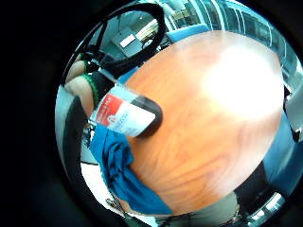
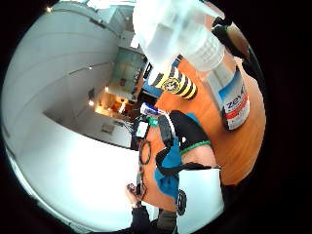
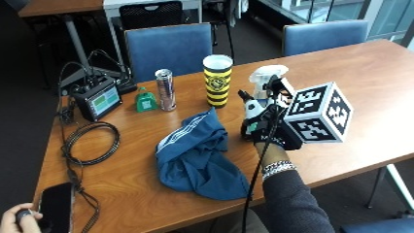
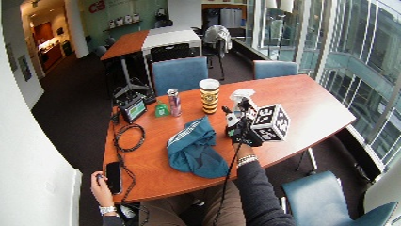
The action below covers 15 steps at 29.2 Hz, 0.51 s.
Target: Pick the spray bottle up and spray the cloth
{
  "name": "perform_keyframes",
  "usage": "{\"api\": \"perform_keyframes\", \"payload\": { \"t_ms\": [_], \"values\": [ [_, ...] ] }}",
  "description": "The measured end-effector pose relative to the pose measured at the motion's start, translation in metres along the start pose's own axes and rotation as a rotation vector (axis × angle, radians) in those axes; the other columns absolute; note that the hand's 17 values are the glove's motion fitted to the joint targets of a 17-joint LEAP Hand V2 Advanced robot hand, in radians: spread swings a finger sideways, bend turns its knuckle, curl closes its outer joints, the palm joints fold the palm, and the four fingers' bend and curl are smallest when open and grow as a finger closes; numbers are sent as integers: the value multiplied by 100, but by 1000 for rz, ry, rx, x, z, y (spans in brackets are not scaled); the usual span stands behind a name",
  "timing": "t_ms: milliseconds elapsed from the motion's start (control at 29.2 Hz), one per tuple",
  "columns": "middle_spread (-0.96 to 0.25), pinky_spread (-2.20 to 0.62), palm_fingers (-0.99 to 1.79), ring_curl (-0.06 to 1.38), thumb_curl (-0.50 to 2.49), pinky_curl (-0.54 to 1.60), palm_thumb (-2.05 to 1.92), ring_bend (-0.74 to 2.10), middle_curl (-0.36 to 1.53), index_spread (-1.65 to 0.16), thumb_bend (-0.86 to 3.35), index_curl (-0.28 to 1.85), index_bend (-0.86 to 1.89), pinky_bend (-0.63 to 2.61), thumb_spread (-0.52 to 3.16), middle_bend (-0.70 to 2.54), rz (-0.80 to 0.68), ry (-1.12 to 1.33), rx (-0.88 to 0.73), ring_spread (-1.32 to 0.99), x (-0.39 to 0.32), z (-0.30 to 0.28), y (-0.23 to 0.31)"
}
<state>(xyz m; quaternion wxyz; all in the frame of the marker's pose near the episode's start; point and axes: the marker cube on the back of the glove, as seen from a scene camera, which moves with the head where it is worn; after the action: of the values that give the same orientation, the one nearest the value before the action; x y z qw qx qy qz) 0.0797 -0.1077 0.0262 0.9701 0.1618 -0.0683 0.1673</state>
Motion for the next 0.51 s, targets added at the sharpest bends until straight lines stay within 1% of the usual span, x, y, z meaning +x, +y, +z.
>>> {"api": "perform_keyframes", "payload": {
  "t_ms": [171,308,377,411,514],
  "values": [
    [-7,14,78,35,33,33,70,43,32,-27,-1,27,12,38,105,19,35,-80,-29,-6,1,8,-10],
    [-8,13,80,35,35,33,77,42,33,-28,1,27,13,36,104,20,63,-154,7,-7,8,16,-19],
    [-9,12,85,35,36,33,79,41,35,-29,1,27,14,34,103,23,66,-162,39,-7,12,16,-23],
    [-12,10,95,35,37,31,80,43,38,-30,1,27,12,28,103,32,64,-163,55,-8,13,16,-25],
    [-15,6,108,35,38,29,81,46,40,-31,-1,26,11,22,101,40,49,-165,111,-11,14,16,-27]
  ]
}}
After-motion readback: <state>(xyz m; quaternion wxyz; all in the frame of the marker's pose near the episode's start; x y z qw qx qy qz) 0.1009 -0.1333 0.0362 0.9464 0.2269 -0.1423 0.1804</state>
